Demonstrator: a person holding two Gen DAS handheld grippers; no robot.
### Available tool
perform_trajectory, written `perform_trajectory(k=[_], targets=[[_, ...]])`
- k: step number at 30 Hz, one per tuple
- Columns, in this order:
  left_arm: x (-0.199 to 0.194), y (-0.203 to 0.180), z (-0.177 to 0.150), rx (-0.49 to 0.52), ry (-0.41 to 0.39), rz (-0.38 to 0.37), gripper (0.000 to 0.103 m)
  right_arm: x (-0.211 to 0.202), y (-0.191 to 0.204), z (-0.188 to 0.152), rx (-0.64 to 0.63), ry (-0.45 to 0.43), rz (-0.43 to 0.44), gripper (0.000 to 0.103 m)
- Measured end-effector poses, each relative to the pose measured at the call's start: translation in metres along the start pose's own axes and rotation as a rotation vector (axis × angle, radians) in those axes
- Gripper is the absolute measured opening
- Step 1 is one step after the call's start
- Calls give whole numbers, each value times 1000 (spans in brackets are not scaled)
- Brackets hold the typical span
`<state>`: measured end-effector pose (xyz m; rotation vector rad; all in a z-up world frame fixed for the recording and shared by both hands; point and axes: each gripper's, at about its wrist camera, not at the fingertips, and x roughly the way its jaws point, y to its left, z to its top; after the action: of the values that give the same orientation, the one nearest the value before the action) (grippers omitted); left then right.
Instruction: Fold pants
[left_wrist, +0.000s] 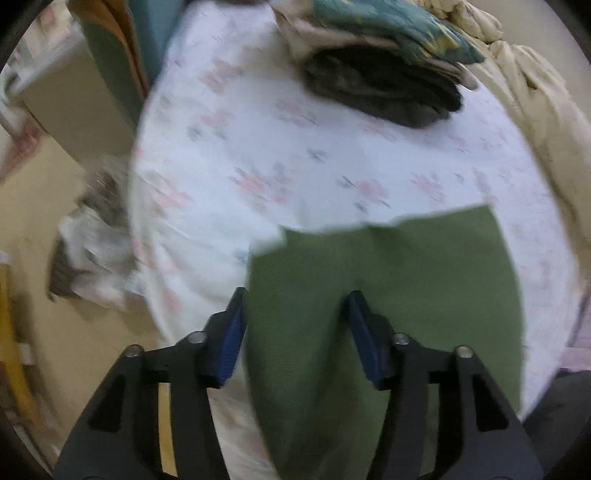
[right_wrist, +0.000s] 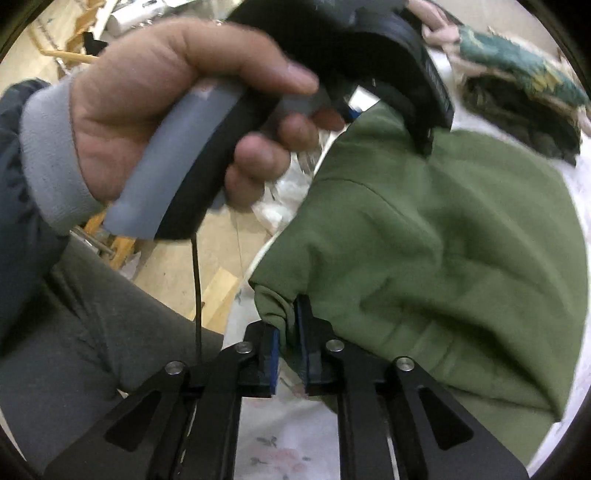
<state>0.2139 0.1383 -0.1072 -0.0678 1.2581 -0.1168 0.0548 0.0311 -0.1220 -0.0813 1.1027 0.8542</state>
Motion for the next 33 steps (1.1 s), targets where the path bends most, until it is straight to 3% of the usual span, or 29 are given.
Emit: perform_trajectory(k=[2, 5, 8, 10, 12, 15, 17, 20, 23, 27, 29, 30, 31, 33], targets=[[-12, 9, 4, -11, -40, 61, 52, 5, 2, -5, 12, 23, 28, 19], [-40, 17, 2, -31, -88, 133, 50, -9, -1, -17, 30, 46, 151, 19], [-62, 8, -5, 16, -119, 0, 50, -45, -7, -27, 29, -3, 191, 19], [-65, -3, -14, 45, -89, -111, 50, -73, -14, -31, 35, -115, 128, 19], [-54, -19, -22, 97, -9, -162, 50, -87, -39, -22, 94, -177, 29, 19], [-22, -34, -37, 162, 118, -120, 50, -72, -95, -22, 243, -165, -121, 19], [-7, -33, -49, 171, 174, -99, 50, -59, -101, -23, 269, -128, -142, 19], [8, -32, -69, 253, 215, -20, 52, -32, -114, -47, 371, -17, -66, 19], [1, -32, -72, 238, 197, -17, 53, -27, -115, -74, 432, 40, 10, 19], [-38, -25, -70, 165, 109, -29, 53, -73, -122, -105, 511, -67, 82, 19], [-62, -19, -69, 118, 40, -58, 61, -96, -137, -115, 575, -148, 79, 51], [-70, -15, -67, 87, 17, -71, 64, -106, -143, -124, 621, -191, 71, 88], [-77, -11, -64, 48, -6, -85, 64, -112, -145, -133, 660, -235, 67, 99], [-85, -4, -58, -10, -37, -116, 64, -114, -162, -151, 756, -313, 54, 99]])
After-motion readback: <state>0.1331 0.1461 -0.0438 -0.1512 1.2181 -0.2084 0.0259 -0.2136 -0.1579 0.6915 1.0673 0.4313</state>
